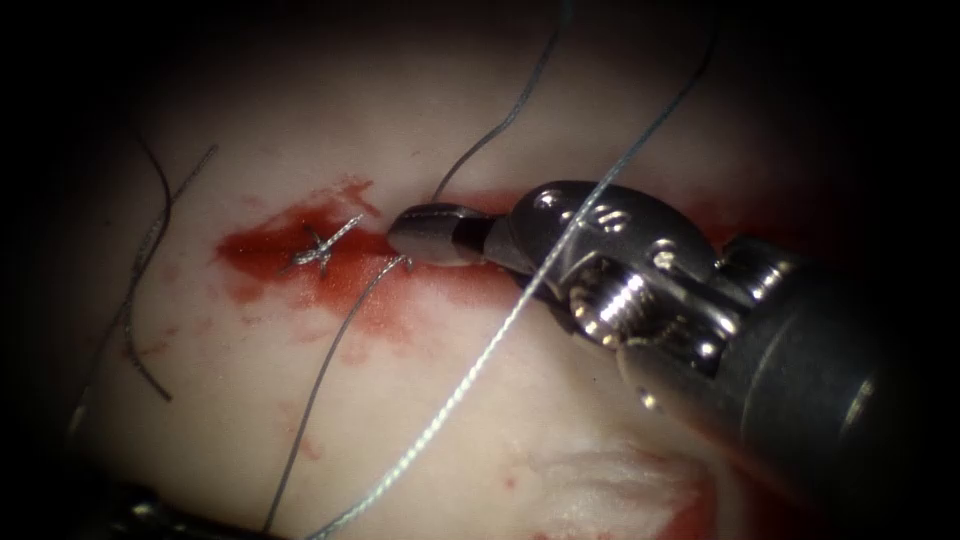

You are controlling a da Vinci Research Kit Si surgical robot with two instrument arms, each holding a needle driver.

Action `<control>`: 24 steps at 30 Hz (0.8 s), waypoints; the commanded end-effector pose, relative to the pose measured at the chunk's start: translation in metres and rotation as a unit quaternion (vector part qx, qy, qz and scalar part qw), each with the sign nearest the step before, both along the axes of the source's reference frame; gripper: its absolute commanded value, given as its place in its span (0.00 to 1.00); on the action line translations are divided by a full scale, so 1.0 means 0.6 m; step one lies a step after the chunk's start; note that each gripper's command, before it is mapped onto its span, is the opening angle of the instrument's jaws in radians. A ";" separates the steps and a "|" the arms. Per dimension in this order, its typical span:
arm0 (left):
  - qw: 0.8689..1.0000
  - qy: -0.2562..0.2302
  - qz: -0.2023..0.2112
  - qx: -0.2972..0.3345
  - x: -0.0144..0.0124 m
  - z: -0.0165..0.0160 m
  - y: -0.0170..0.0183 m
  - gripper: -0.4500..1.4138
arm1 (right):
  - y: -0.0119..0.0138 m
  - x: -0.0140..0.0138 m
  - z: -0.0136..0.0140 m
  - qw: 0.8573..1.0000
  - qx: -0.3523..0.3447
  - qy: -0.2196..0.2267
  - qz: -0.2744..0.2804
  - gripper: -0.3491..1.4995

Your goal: Wound Closure

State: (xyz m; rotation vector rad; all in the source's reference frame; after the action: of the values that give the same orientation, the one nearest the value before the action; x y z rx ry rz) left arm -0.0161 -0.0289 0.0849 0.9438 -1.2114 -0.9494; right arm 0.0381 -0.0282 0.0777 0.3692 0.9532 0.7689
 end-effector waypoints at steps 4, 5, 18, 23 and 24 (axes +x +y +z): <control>1.000 -0.001 -0.001 -0.004 -0.0016 -0.0003 0.0017 0.00 | 0.0018 0.0015 0.0002 1.000 -0.003 0.004 0.002 0.00; 1.000 0.000 -0.002 -0.005 -0.0018 -0.0002 0.0018 0.00 | 0.0017 0.0015 0.0003 1.000 -0.003 0.005 0.000 0.00; 0.995 -0.036 -0.083 -0.053 -0.0045 0.0006 0.0047 0.00 | 0.0015 0.0027 0.0034 0.992 -0.038 0.071 -0.094 0.00; 0.982 -0.137 -0.122 -0.041 -0.0070 -0.0006 0.0106 0.00 | -0.0010 0.0043 0.0055 0.960 -0.056 0.205 -0.185 0.00; 0.980 -0.152 -0.128 -0.032 -0.0068 -0.0006 0.0114 0.00 | -0.0011 0.0043 0.0057 0.961 -0.056 0.206 -0.174 0.00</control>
State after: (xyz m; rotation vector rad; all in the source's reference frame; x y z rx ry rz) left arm -0.0196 -0.0228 0.0848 0.9300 -1.6539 -0.9897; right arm 0.0398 -0.0297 0.0810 0.6041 1.2688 0.3225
